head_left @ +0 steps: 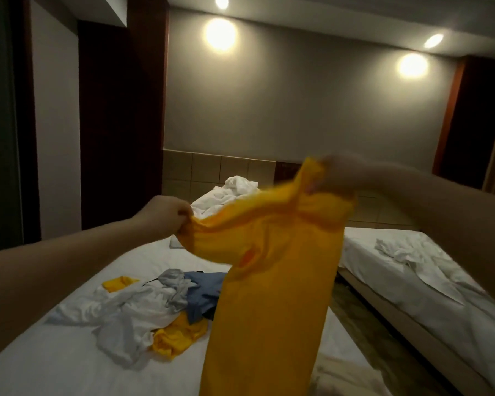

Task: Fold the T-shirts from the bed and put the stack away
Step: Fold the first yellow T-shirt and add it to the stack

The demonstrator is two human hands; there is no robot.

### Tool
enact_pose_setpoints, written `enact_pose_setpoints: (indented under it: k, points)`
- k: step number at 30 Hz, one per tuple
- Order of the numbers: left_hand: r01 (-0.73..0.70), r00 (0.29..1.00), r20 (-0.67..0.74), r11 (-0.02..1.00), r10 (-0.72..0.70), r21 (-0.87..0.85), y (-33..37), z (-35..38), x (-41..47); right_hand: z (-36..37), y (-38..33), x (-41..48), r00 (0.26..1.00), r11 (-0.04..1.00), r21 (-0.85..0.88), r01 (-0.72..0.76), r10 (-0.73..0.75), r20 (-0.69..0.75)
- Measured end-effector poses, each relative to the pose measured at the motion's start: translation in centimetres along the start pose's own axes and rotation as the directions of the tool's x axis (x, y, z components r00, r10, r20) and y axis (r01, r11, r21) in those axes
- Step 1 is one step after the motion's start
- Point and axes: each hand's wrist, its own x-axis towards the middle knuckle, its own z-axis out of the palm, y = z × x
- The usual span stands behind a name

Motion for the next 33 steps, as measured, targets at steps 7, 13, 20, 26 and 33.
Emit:
enact_pose_setpoints:
  k: [7, 13, 20, 26, 33]
  points:
    - [0.056, 0.992, 0.113, 0.997, -0.061, 0.044, -2.6, -0.5, 0.2, 2.8, 1.6, -1.4, 0.992, 0.991, -0.052, 0.12, -0.118, 0.04]
    - [0.052, 0.993, 0.109, 0.993, -0.04, -0.104, -3.2, -2.0, 0.8, 1.3, 1.3, -1.0, 0.985, 0.99, 0.062, 0.129, -0.121, -0.126]
    - [0.084, 0.958, 0.273, 0.996, -0.09, 0.033, -4.2, -0.8, 0.3, 2.1, 0.5, -1.6, 0.887, 0.991, 0.088, -0.102, 0.051, 0.458]
    - [0.069, 0.939, 0.332, 0.995, -0.087, 0.066, -5.4, 4.1, 2.6, 6.1, 3.4, 1.1, 0.683, 0.964, 0.014, -0.266, 0.179, 0.708]
    - [0.209, 0.975, 0.081, 0.977, -0.206, -0.042, -9.1, 10.5, 8.6, 13.3, 9.0, 8.0, 0.926, 0.931, 0.139, -0.336, 0.3, 0.231]
